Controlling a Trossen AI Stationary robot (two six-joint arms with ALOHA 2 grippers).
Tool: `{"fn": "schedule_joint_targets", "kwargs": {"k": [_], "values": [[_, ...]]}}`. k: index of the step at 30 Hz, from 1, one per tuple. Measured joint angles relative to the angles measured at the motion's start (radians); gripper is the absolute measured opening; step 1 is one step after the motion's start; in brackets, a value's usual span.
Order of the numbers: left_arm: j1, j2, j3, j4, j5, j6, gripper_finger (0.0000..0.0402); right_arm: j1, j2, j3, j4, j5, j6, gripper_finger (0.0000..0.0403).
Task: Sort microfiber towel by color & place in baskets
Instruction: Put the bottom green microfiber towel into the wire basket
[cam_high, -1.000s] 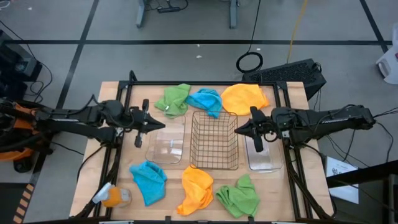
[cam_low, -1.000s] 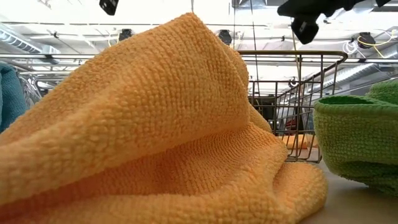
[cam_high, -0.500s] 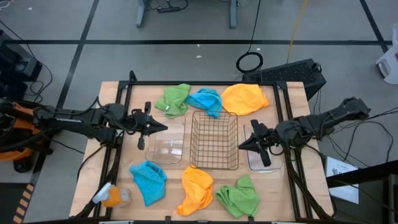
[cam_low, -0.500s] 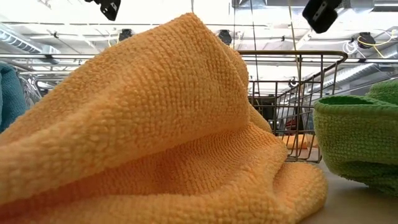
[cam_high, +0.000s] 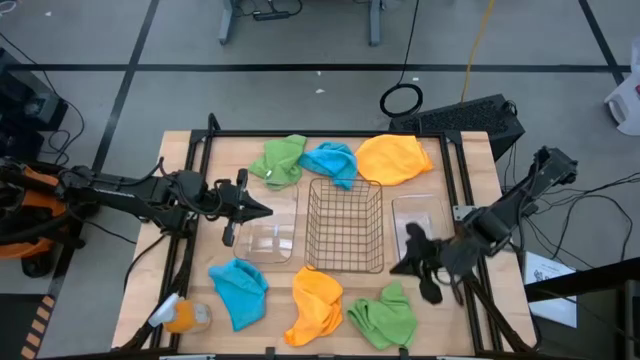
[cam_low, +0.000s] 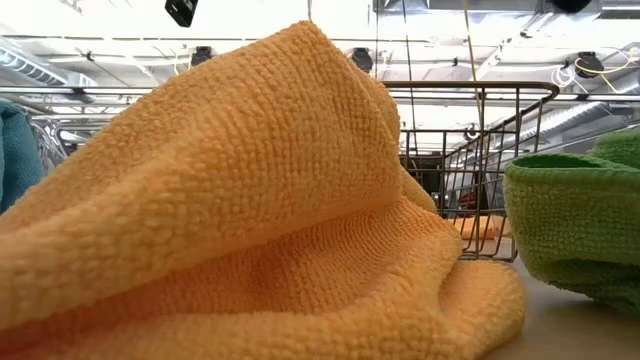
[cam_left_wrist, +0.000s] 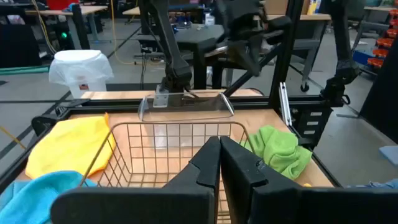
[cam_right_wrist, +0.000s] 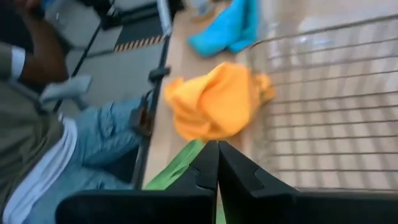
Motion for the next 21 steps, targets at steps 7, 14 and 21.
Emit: {"fn": "schedule_joint_targets", "kwargs": {"k": [7, 14, 21], "values": [[-0.03, 0.054, 0.0, 0.007, 0.0, -0.045, 0.0018, 0.13, 0.208, 0.121, -0.122, 0.0, 0.123, 0.002], [-0.068, 0.107, 0.0, 0.031, -0.032, -0.123, 0.0018, 0.226, 0.386, 0.169, -0.114, 0.002, 0.139, 0.0107], [-0.107, 0.154, 0.0, 0.073, -0.105, -0.13, 0.0018, 0.241, 0.506, 0.192, -0.111, 0.018, 0.15, 0.0222]]}}
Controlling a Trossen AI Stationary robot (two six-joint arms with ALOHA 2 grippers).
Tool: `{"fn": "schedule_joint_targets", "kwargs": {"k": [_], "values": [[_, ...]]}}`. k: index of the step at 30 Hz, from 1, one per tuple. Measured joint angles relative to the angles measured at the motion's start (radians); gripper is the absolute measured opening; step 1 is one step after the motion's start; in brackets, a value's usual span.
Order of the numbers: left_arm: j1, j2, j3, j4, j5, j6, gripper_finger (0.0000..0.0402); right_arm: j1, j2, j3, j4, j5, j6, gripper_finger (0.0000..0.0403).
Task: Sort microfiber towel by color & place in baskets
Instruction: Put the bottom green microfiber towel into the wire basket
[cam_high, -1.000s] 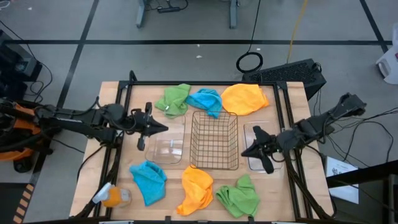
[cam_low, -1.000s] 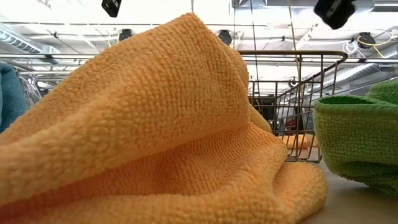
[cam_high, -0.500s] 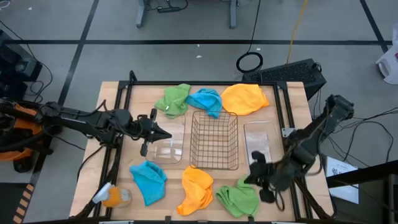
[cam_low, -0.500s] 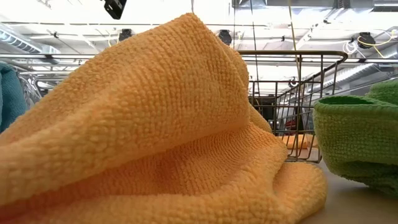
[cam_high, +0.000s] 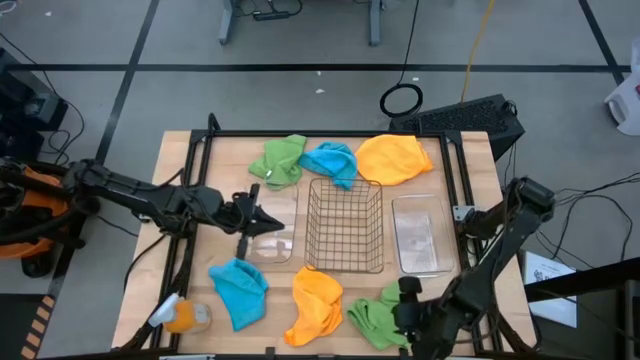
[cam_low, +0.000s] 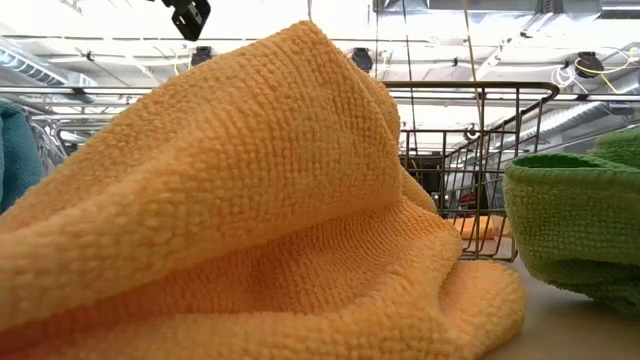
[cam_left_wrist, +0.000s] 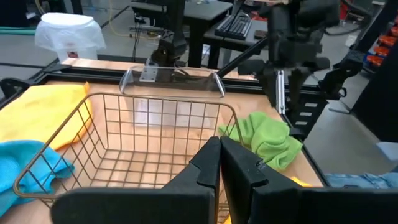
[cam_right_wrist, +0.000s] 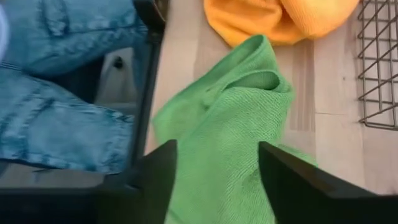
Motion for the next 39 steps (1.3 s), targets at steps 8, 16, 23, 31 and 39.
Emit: {"fn": "schedule_joint_targets", "kwargs": {"k": [8, 16, 23, 31, 39], "values": [[-0.04, 0.055, 0.0, 0.044, -0.042, 0.0, 0.0018, 0.0, 0.099, 0.0, 0.004, 0.041, 0.002, 0.0309], [-0.066, 0.086, 0.0, 0.064, -0.057, 0.0, 0.0018, -0.024, 0.171, 0.001, -0.005, 0.036, 0.017, 0.0318], [-0.071, 0.086, 0.0, 0.063, -0.075, 0.001, 0.0018, -0.064, 0.222, 0.001, 0.002, -0.048, 0.022, 0.0318], [-0.071, 0.085, 0.0, 0.062, -0.075, 0.001, 0.0018, -0.097, 0.283, 0.001, 0.003, -0.098, 0.016, 0.0281], [-0.071, 0.085, 0.0, 0.062, -0.075, 0.001, 0.0018, -0.106, 0.302, 0.004, 0.012, -0.118, 0.016, 0.0133]]}}
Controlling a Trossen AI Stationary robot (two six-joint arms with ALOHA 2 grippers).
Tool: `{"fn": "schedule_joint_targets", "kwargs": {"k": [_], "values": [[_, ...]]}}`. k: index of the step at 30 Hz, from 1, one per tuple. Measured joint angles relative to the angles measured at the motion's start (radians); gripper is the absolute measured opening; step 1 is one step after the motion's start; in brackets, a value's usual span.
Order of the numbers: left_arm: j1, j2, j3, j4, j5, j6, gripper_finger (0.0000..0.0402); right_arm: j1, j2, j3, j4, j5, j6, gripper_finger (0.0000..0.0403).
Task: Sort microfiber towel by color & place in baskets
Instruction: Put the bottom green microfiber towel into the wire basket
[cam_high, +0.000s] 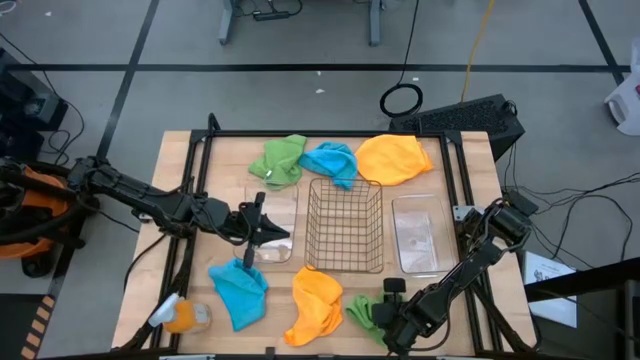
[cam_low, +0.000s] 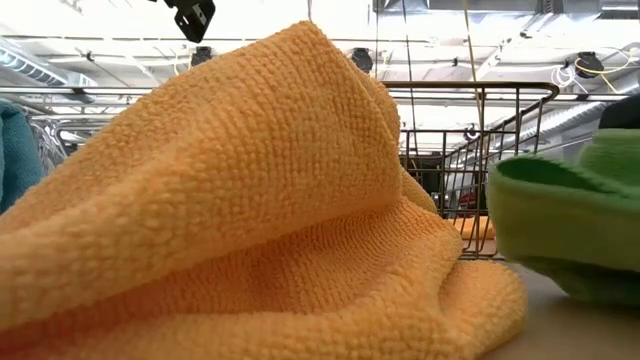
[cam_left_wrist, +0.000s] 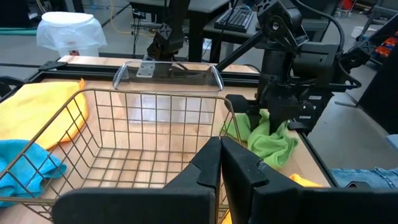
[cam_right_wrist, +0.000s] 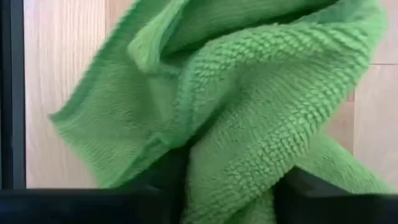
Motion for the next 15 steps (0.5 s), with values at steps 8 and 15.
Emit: {"fn": "schedule_joint_targets", "kwargs": {"k": [8, 15], "values": [[0.0, 0.011, 0.0, 0.005, 0.0, 0.0, 0.0018, 0.0, -0.008, -0.002, 0.005, -0.02, 0.0, 0.0015], [0.0, 0.078, 0.0, 0.091, 0.0, 0.003, 0.0018, 0.0, -0.063, 0.036, -0.023, -0.004, -0.012, 0.0013]]}}
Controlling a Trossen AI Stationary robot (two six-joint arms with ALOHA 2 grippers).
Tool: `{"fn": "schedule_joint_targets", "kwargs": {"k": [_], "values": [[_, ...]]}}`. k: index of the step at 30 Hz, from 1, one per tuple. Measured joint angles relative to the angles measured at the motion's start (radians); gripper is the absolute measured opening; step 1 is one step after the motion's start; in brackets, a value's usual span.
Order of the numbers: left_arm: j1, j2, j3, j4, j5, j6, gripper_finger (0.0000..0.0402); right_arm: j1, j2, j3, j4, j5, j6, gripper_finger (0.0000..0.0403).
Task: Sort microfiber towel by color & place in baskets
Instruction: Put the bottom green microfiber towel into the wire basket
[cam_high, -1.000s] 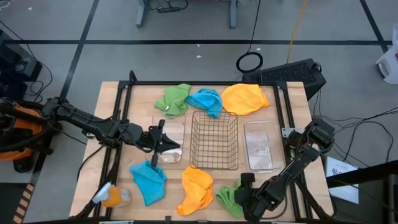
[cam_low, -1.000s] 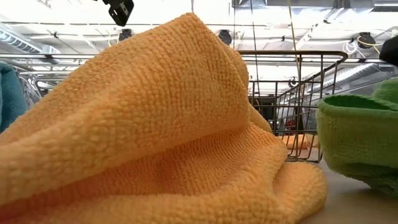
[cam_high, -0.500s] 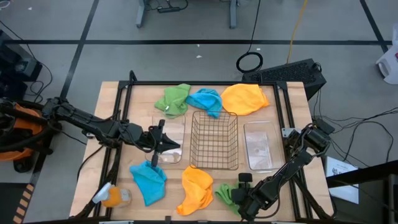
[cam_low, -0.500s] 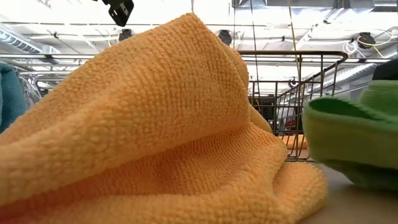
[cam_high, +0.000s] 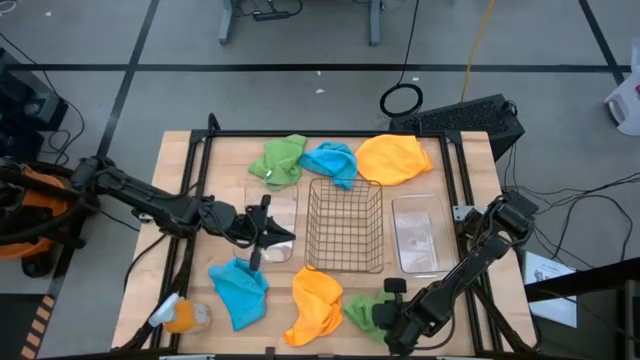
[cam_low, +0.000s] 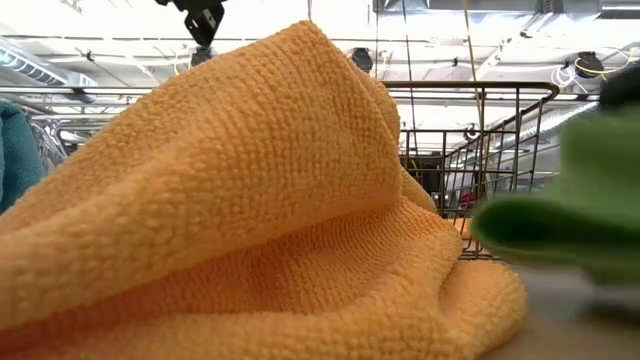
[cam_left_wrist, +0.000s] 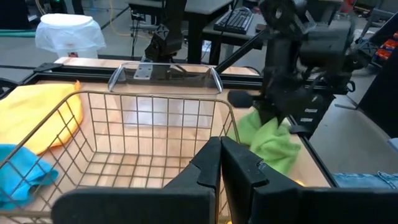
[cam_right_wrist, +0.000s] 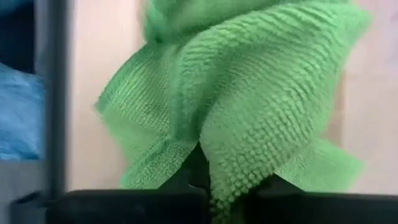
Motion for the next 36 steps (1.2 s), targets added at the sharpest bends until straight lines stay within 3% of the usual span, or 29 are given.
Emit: {"fn": "schedule_joint_targets", "kwargs": {"k": [9, 17, 21, 28, 36], "values": [[-0.019, 0.099, 0.0, 0.135, 0.0, 0.002, 0.0018, 0.001, -0.06, 0.125, -0.074, 0.157, -0.101, 0.0008], [-0.039, 0.14, 0.0, 0.246, 0.0, -0.001, 0.0031, -0.004, -0.07, 0.272, -0.19, 0.455, -0.284, 0.0008], [-0.052, 0.153, 0.001, 0.312, -0.024, 0.026, 0.0084, -0.013, -0.07, 0.317, -0.194, 0.583, -0.392, 0.0008], [-0.076, 0.18, 0.002, 0.414, -0.069, 0.084, 0.0219, -0.041, -0.07, 0.331, -0.195, 0.754, -0.512, 0.0008], [-0.09, 0.234, 0.01, 0.549, -0.071, 0.111, 0.0342, -0.095, -0.07, 0.331, -0.191, 0.898, -0.559, 0.0008]]}}
